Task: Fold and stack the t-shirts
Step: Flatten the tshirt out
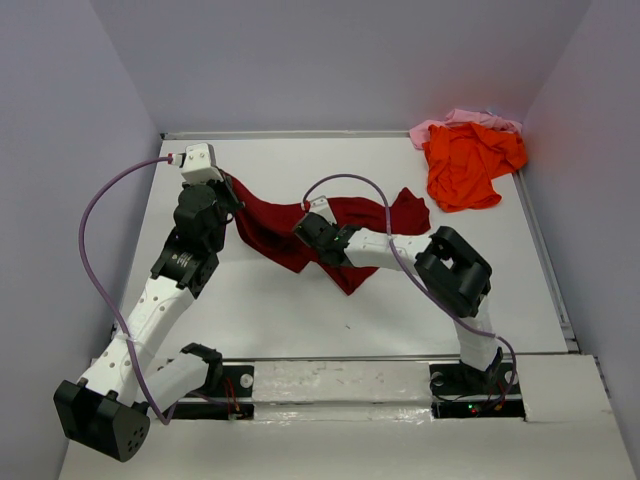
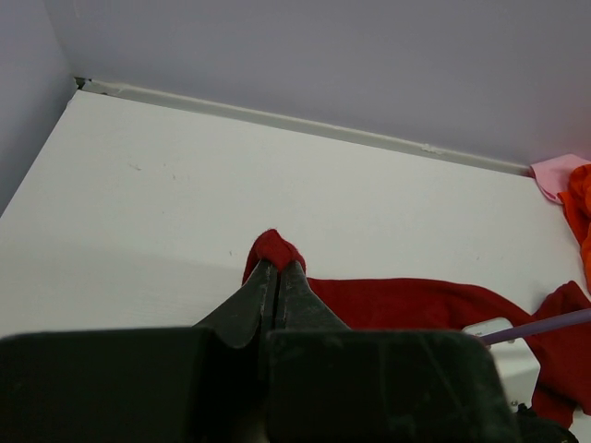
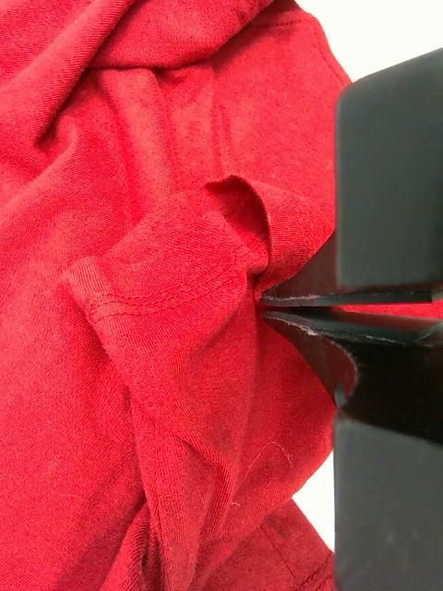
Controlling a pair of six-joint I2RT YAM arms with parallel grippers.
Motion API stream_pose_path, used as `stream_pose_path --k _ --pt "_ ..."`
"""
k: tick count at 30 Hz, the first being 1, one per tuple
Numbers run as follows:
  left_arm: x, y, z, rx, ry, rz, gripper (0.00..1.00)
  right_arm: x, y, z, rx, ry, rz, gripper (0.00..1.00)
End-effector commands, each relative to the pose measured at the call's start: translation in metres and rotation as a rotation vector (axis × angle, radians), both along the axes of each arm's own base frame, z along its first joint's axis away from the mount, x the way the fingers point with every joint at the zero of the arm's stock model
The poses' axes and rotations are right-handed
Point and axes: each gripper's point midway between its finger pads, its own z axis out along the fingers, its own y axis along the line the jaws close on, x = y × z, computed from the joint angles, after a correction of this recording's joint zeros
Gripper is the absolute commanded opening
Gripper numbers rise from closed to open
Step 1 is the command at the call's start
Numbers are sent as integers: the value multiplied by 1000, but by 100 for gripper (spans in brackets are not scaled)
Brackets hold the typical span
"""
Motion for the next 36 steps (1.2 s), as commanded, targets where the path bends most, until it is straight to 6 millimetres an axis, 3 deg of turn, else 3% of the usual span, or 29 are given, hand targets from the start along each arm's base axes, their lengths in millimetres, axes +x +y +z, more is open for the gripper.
stream_pose_path --k 1,2,9,13,14,17,18,20,21,23,24,27,28,36 --pt "0 3 17 -28 -61 9 0 6 -3 19 22 -45 -26 6" --pt "0 3 17 -29 -61 8 0 6 -3 19 23 -45 -27 0" --pt "-1 3 18 -30 -64 6 0 3 -3 29 49 -48 -20 0" --pt "-3 -4 22 14 -80 -33 0 0 -8 74 105 -108 1 0" --pt "-7 -14 23 31 -84 -64 0 -3 -13 102 143 -147 4 0" --pt "-13 -15 28 47 -104 -59 0 -11 -24 147 198 -209 30 0" --pt "-15 -16 30 54 -109 -62 0 -18 -32 179 254 -253 40 0" --pt "-18 -16 38 50 -125 -67 0 -28 -43 207 288 -287 58 0" --pt "-20 -17 42 44 -134 -76 0 -36 -54 238 344 -335 59 0" --pt "-22 -18 48 35 -147 -86 0 -45 -69 262 367 -367 58 0" --pt "-25 -17 55 28 -159 -85 0 -52 -80 287 405 -410 55 0" --pt "-36 -10 77 10 -199 -74 0 -62 -107 312 392 -461 21 0" --pt "-40 -6 83 5 -211 -59 0 -67 -126 328 390 -508 -17 0" --pt "-89 35 145 -45 -329 42 0 -95 -202 381 405 -674 -167 0"
